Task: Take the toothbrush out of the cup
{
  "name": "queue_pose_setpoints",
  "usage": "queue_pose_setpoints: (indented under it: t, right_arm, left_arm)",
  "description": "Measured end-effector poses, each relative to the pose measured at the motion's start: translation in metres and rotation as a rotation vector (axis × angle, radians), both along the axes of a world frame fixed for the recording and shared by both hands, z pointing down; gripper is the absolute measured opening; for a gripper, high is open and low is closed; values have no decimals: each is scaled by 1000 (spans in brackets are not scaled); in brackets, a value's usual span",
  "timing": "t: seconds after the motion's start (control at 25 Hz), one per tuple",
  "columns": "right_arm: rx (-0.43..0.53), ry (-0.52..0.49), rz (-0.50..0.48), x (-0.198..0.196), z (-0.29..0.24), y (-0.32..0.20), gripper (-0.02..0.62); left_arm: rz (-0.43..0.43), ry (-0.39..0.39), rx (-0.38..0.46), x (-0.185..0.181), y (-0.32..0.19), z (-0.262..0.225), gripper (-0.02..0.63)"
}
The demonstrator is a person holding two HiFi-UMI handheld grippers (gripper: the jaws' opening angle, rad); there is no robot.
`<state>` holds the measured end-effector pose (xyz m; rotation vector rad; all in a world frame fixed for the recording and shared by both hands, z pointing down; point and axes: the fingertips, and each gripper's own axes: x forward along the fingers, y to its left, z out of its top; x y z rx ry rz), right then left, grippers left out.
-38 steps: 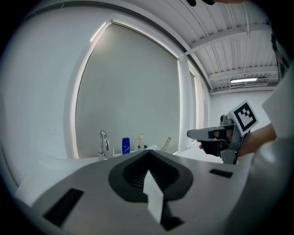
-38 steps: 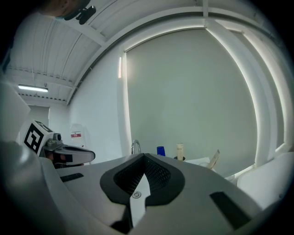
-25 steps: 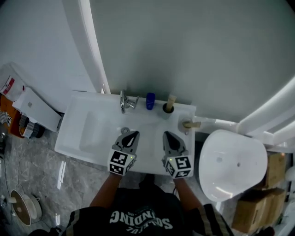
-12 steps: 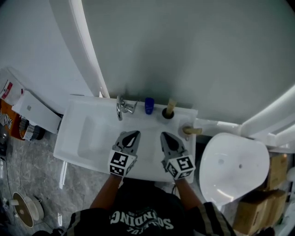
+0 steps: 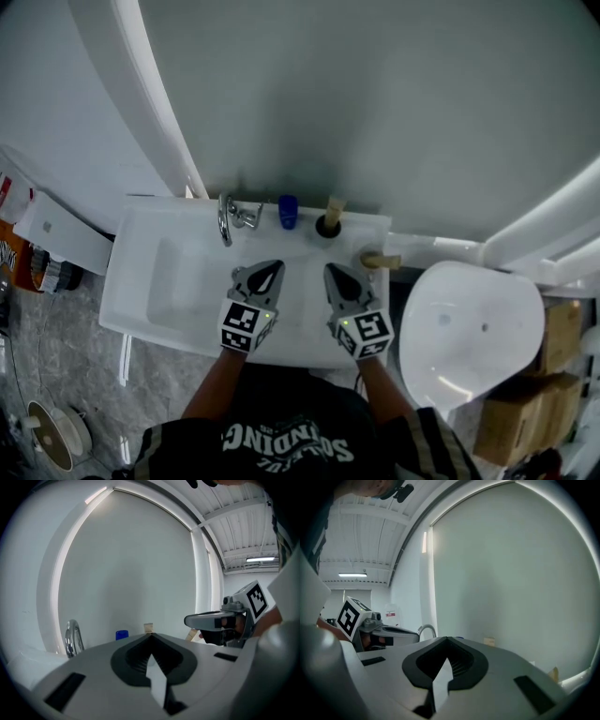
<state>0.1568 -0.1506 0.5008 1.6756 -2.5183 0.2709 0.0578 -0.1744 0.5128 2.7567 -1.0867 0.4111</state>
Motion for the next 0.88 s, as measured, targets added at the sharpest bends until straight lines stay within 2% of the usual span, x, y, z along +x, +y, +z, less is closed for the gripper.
queue_pose_setpoints:
  t: [0.28, 0.56, 0.72, 0.84, 0.88]
  right_arm:
    - [17, -37, 67, 28, 9, 5, -3]
    - [-38, -6, 141, 67, 45, 23, -3]
    - [-84, 6, 234, 95, 63, 33, -3]
    - [-134, -21, 338, 127, 80, 39, 1]
    - [-156, -36, 379, 139, 87, 39, 20]
  left_arm:
    - [32, -1, -26, 15, -3, 11, -3]
    - [82, -2, -49, 41, 2, 20, -3]
    - [107, 1, -60, 53, 6, 26, -3]
    - [117, 1, -69, 59, 9, 30, -3]
    - [118, 1, -70, 59, 10, 30, -2]
